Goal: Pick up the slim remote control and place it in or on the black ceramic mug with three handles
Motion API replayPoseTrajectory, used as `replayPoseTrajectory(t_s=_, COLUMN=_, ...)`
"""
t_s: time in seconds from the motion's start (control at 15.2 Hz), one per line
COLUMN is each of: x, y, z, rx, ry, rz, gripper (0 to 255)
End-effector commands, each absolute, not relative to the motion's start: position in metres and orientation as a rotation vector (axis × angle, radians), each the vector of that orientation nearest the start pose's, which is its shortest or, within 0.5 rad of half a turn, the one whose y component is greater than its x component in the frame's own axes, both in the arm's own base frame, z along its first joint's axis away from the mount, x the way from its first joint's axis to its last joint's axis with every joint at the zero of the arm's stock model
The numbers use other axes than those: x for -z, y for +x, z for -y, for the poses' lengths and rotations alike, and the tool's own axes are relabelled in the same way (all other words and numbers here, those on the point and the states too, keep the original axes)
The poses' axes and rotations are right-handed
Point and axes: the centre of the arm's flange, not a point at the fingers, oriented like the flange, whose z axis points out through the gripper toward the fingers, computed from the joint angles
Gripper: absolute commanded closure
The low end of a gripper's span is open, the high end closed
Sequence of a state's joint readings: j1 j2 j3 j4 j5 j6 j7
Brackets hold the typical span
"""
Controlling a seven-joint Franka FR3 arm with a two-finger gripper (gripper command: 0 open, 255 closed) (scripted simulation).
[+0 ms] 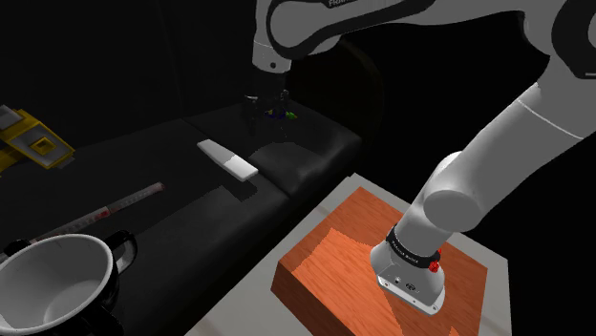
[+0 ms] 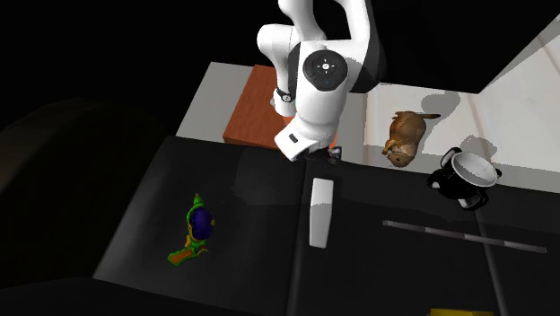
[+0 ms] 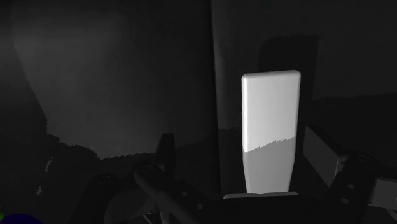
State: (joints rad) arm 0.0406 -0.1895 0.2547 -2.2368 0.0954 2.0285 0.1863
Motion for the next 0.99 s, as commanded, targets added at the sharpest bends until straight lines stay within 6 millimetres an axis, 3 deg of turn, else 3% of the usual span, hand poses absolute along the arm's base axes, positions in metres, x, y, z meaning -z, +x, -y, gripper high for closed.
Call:
replayPoseTrajectory(t_s=0.0, x=-0.428, y=0.477, z=-0.164, rx=-0.039, ry=-3.115, rz=0.097, gripper=0)
replayPoseTrajectory(t_s=0.53, x=-0.367, y=0.541, z=-0.220, rx=-0.001, ry=-3.145, rz=0.112, gripper=0)
replayPoseTrajectory(t_s=0.92, x=-0.336, y=0.541, z=-0.220, rx=-0.001, ry=-3.145, rz=0.112, gripper=0)
